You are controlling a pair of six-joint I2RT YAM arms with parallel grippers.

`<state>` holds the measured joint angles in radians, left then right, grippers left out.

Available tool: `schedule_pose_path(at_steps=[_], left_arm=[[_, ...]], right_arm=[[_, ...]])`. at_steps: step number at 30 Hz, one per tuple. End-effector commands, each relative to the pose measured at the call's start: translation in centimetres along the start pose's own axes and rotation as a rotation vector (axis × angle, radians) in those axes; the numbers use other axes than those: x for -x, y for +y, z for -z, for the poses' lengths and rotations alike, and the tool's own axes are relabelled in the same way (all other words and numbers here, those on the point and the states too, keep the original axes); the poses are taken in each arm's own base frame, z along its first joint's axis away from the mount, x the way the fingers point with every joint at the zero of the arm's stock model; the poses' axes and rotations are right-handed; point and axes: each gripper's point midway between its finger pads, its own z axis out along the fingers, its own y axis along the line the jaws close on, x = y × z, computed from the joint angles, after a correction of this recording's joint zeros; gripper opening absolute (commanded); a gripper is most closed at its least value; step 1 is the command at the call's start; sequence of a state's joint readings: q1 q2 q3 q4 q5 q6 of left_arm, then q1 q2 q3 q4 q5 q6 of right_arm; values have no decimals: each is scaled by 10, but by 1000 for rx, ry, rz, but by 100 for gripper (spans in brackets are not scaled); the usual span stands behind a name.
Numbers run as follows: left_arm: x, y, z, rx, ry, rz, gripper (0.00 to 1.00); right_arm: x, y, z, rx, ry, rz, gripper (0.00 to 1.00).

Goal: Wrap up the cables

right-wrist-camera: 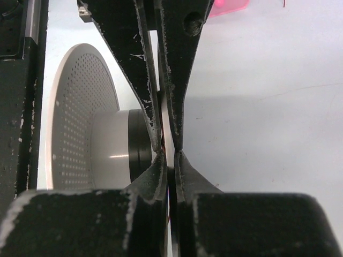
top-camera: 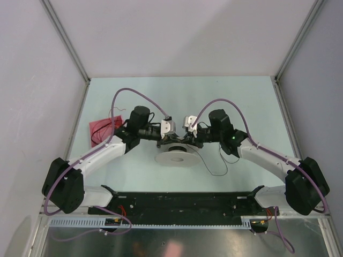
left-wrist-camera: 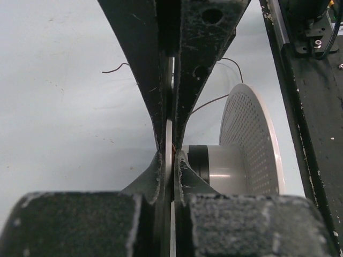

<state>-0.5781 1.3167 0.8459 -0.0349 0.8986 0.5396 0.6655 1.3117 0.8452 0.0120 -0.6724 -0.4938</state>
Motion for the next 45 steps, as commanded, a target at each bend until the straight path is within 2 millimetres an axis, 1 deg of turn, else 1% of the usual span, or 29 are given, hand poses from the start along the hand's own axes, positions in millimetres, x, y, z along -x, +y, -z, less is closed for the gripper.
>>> schedule_pose_path(at_steps=[1,3,6,9,12,16,20,25,30,33,36,39,41,42,45], left_arm=[[-4,15,6,65,32,-70,0],[-6,15,8,65,35,-66,0],[-7,15,11,69,41,-77,0],[-8,16,12,77,46,-84,0],[-7,17,12,77,46,-92,0],[-4,19,13,85,43,-69,0],[-5,19,16,92,39,-59,0],[-5,14,20,83,30,-86,0],[-5,14,22,90,30,-92,0],[-5,14,24,93,29,-92,0],[-6,13,25,93,28,-92,0],[-8,12,26,92,29,-90,0],[-8,12,27,94,28,-92,0],[-8,12,27,95,28,-91,0],[-10,16,31,108,28,-77,0]], right_arm=[[26,-18,8,-61,-49,27,10],[18,-21,15,-71,-21,22,20],[5,-25,26,-80,17,2,33],[-4,-31,36,-90,38,-14,42],[-10,-34,42,-95,54,-27,51],[-23,-26,43,-66,92,-75,62],[-46,-11,42,-30,151,-178,66],[-72,0,42,-18,192,-317,62],[-89,13,36,11,223,-475,60],[-100,19,31,0,244,-573,58],[-112,21,27,-23,259,-632,53],[-117,21,22,-40,259,-661,47],[-119,20,19,-42,257,-674,39],[-120,21,18,-41,259,-680,33],[-120,18,19,-52,257,-688,10]])
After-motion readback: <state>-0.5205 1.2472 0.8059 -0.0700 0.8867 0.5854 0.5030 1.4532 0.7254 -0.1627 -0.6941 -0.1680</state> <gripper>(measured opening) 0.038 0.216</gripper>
